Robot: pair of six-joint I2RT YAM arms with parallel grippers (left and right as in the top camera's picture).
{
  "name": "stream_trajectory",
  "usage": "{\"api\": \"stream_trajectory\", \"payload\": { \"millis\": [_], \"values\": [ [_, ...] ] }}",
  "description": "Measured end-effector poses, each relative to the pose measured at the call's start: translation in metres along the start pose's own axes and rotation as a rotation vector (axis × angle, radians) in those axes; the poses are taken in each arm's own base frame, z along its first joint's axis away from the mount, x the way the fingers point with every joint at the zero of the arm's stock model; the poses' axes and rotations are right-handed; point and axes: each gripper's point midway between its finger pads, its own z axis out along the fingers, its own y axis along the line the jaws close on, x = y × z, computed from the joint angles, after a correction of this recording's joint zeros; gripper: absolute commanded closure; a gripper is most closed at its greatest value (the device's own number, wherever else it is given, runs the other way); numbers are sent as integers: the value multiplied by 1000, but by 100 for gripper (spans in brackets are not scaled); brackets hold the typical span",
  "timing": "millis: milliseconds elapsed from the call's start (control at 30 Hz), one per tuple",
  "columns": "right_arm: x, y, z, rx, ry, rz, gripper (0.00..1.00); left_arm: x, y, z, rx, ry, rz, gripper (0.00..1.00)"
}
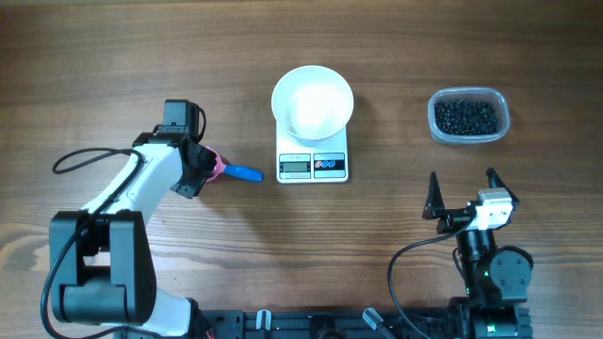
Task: Scoop item into bowl and weigh 150g on scale
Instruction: 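Lift the pink scoop with the left gripper, tilting it upright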
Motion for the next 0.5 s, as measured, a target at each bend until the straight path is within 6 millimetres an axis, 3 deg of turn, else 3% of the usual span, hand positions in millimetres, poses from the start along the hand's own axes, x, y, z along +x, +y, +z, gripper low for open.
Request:
{"api": "stream_trajectory", "payload": {
  "millis": [200,333,500],
  "values": [
    [0,0,0,0,0,0,0,0,0,1,0,0,0,64],
    [0,0,0,0,0,0,0,1,1,4,-9,5,-6,93],
    [0,0,0,0,0,0,0,1,0,9,-17,8,-1,96]
  ]
}}
